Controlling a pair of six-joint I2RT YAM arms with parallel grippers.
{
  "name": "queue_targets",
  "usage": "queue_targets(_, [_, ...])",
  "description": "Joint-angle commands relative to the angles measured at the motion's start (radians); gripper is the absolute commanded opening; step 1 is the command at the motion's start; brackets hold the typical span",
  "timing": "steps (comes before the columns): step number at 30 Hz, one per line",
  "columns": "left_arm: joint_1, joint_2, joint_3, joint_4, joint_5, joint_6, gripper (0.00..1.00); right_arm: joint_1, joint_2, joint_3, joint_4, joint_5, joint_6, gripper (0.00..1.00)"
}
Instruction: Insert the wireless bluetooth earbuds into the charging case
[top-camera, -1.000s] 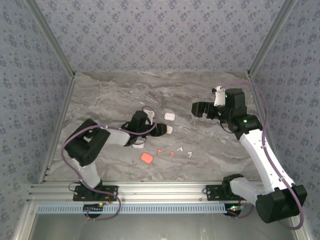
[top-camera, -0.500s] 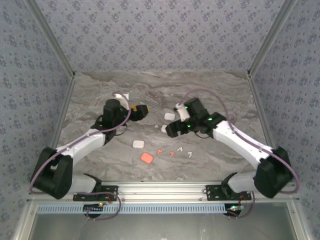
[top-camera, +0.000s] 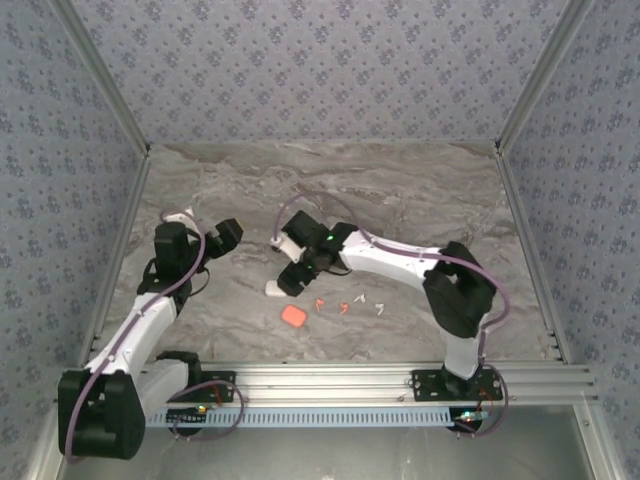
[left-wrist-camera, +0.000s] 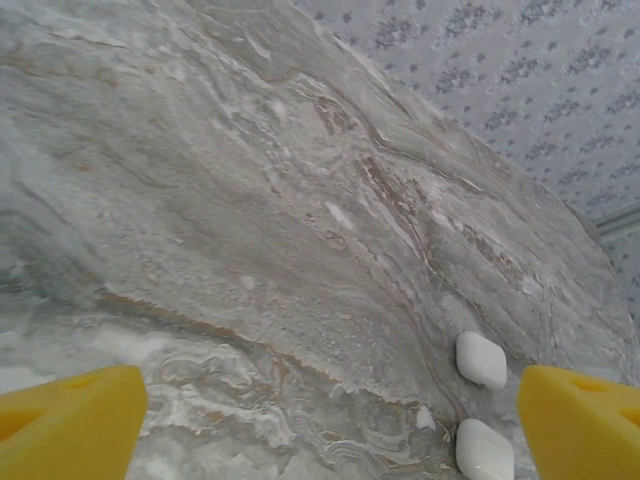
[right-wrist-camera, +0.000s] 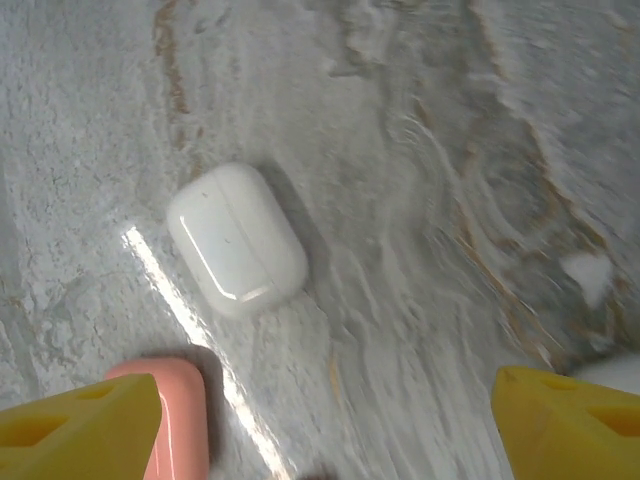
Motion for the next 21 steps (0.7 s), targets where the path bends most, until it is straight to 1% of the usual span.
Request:
queue_targets(1, [0.027,-0.049,-0.01,-0.057,-0.008,-0.011,0.96,0.036,0.085,0.083,-0.081,0.053,-0.079,0.88])
queue_targets(4, [0.042,-0.074,-0.011,-0.08,-0.01,-0.004,0.97,0.056,0.159,0.146,-0.112,0.077,-0.09,0.88])
queue_targets(7, [0.05,-0.085,-0.011,-0.093,-0.011,-0.001,0.97,0.063,0.221,0.203,-0.149,0.098,-0.09,0.85])
queue_targets(14, [0.06,-0.091,-0.01,-0.1,-0.01,0.001,0.97,0.083,0.307,0.25,-0.176,0.107,-0.11,0.78])
queue_targets(19, [0.062,-0.091,-0.011,-0.101,-0.009,0.0,0.98,0.088,0.338,0.267,-0.178,0.103,-0.114,0.67])
queue_targets(21, [0.063,-0.091,-0.009,-0.101,-0.009,0.002,0.98,0.087,0.342,0.27,-0.177,0.103,-0.116,0.6])
